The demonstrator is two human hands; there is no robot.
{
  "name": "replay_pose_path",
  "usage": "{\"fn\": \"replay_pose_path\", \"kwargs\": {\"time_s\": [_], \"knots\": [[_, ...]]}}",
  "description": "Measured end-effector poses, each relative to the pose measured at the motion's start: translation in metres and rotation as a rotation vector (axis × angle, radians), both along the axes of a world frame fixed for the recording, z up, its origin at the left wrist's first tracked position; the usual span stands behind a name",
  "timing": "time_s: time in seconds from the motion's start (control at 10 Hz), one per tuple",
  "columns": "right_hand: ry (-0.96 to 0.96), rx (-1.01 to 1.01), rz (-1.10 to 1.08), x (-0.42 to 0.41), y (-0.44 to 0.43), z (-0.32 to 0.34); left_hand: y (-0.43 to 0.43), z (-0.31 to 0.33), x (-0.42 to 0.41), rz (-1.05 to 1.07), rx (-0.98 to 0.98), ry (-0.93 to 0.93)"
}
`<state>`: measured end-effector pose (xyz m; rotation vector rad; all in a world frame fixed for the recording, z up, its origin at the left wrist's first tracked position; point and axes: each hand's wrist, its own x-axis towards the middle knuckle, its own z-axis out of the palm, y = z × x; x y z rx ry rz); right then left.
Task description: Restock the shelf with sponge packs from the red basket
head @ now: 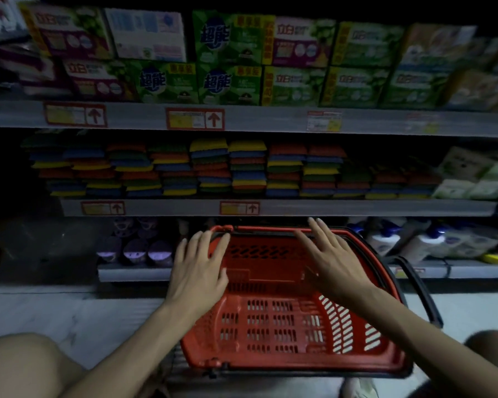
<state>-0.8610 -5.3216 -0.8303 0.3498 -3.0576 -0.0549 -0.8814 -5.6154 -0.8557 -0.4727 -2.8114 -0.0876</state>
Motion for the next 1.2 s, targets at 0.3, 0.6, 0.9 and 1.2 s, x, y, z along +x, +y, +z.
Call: {"fn": "replay_pose_path", "kwargs": {"time_s": [0.3, 0.6, 0.9, 1.2], "knots": [[-0.183, 0.081, -0.485, 0.054, 0.078, -0.060, -0.013, -0.036, 0.017, 0.194, -0.190, -0.367], [-0.207, -0.060, -0.409, 0.064, 0.089, -0.066, -0.026, -0.041, 0.030, 0.233, -0.220, -0.477], [-0.168, -0.118, -0.348, 0.059, 0.057, -0.070, -0.063, -0.033, 0.057, 0.373, -0.150, -0.444], [-0.125, -0.035, -0.261, 0.115, 0.011, -0.036, -0.028, -0.013, 0.140, 0.260, 0.025, -0.249]]}}
